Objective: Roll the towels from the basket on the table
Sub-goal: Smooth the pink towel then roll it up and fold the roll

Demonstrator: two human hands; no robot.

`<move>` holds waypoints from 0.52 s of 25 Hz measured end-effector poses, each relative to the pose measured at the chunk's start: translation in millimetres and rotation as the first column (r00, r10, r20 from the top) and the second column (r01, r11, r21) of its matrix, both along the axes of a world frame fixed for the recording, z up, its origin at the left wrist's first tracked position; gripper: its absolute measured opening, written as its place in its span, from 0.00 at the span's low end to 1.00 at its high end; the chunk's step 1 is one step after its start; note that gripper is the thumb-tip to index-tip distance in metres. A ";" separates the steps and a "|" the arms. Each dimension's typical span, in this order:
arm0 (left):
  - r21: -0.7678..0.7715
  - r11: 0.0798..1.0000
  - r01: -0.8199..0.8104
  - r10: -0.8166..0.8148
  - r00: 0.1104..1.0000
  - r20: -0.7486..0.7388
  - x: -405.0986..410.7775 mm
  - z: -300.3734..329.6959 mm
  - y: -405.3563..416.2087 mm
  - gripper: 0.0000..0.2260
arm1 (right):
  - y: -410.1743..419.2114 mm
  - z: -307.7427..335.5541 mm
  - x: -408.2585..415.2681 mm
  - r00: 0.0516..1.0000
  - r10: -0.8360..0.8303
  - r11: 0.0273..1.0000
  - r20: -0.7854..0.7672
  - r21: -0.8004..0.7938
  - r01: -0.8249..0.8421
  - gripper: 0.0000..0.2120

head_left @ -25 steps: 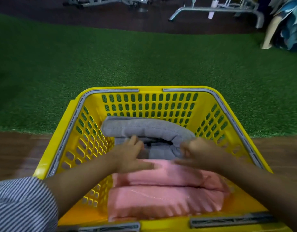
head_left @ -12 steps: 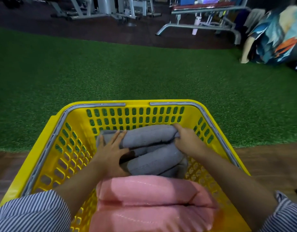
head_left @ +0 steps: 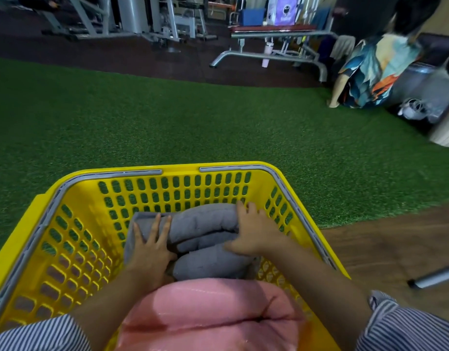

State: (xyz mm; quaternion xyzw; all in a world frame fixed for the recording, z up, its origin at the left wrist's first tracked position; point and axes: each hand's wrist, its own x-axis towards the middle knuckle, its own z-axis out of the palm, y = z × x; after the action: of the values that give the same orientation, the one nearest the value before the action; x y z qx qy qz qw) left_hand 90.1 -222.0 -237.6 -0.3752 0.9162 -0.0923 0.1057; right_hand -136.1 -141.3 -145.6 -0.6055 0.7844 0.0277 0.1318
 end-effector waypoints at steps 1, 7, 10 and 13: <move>0.019 1.000 0.009 -0.008 0.998 -0.062 1.7 -1.3 -2.2 0.18 | 4.2 0.5 6.7 0.986 0.092 0.996 -0.142 0.023 -0.090 0.53; -0.005 1.000 -0.023 0.019 0.932 -0.363 7.9 16.3 -8.9 0.21 | 8.0 -9.7 24.3 0.897 0.190 0.981 -0.399 0.105 -0.161 0.63; -0.026 1.000 -0.006 -0.002 0.962 -0.273 6.1 4.4 -5.5 0.29 | 11.5 -15.7 21.5 0.955 0.139 0.987 -0.261 -0.045 -0.156 0.48; 0.013 0.998 -0.061 0.062 0.972 -0.225 7.8 18.2 -2.3 0.31 | 18.3 -6.4 5.5 0.988 0.141 0.967 -0.070 -0.204 -0.152 0.35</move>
State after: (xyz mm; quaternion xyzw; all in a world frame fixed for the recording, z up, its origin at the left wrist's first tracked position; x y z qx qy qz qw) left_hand 97.9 -224.3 -219.3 -0.4113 0.9104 -0.0433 0.0050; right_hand -130.6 -123.1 -151.9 -0.6713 0.7394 -0.0282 0.0436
